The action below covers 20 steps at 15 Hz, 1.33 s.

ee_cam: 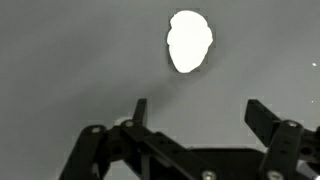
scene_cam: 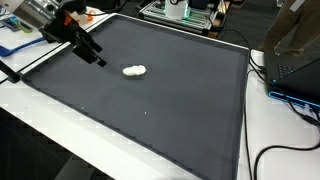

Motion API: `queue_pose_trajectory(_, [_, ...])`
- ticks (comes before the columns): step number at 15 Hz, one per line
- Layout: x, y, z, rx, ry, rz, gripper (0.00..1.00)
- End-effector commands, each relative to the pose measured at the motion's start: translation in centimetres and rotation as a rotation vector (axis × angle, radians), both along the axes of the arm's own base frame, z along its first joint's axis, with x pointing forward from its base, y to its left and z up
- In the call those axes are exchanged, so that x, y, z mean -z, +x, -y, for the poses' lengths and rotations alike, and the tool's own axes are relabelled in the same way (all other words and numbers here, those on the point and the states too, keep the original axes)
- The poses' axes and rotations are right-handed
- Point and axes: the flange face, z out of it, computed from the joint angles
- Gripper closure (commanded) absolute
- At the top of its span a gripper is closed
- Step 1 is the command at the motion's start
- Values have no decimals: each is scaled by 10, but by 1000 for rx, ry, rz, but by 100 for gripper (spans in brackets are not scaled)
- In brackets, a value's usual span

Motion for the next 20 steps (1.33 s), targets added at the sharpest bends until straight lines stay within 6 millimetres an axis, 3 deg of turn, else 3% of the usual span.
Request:
queue_pose_trajectory(1, [11,1,11,75,19,-41,0])
queue_pose_trajectory(7, [32,0,30,192,39,-94,0])
queue_pose_trajectory(20, [56,-10,33,205,117,-251,0])
